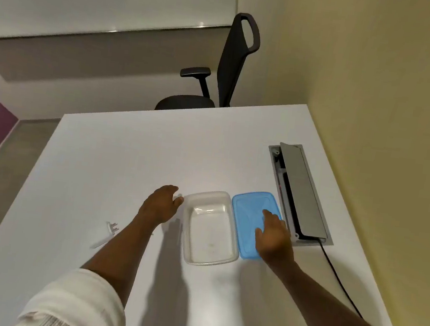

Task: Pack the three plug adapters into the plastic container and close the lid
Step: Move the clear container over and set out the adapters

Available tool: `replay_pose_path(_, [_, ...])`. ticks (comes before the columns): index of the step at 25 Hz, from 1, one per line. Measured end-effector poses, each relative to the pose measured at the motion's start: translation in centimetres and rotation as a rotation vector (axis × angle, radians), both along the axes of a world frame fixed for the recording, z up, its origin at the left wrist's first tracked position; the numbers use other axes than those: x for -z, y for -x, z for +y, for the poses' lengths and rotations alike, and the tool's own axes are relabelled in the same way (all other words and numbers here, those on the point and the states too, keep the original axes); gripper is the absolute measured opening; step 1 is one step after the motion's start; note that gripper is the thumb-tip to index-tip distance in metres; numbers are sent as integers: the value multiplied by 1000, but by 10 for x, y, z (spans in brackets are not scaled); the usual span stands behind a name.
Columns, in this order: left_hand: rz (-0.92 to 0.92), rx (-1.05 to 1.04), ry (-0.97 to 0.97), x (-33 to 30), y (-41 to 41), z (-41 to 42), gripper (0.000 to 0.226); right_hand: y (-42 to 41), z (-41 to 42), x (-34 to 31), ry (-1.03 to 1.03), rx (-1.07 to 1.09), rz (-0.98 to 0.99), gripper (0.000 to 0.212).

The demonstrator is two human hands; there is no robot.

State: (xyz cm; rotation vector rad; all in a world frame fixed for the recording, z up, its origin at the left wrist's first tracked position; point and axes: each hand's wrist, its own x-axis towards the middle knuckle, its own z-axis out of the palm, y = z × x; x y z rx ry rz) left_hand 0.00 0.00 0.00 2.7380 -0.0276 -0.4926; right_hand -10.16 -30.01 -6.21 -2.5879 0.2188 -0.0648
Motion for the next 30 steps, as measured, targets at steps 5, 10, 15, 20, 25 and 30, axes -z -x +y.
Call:
replay_pose_path(5, [115, 50, -30, 16, -14, -14, 53, 32, 21, 22, -121, -22, 130, 42])
replay_pose_path(10, [158, 100, 2, 21, -22, -23, 61, 41, 34, 23, -427, 99, 265, 28])
replay_pose_path(15, [219, 97, 59, 30, -19, -20, 60, 52, 44, 16, -696, 247, 410, 23])
replay_pose_path(20, [209, 13, 113, 30, 6, -1, 45, 67, 51, 12, -799, 300, 435, 22])
replay_pose_path(25, [193, -133, 196, 35, 46, 23, 35, 71, 49, 11, -813, 320, 437, 24])
replay_pose_path(30, [265, -371, 433, 49, 96, 48, 17, 64, 44, 10, -805, 326, 422, 28])
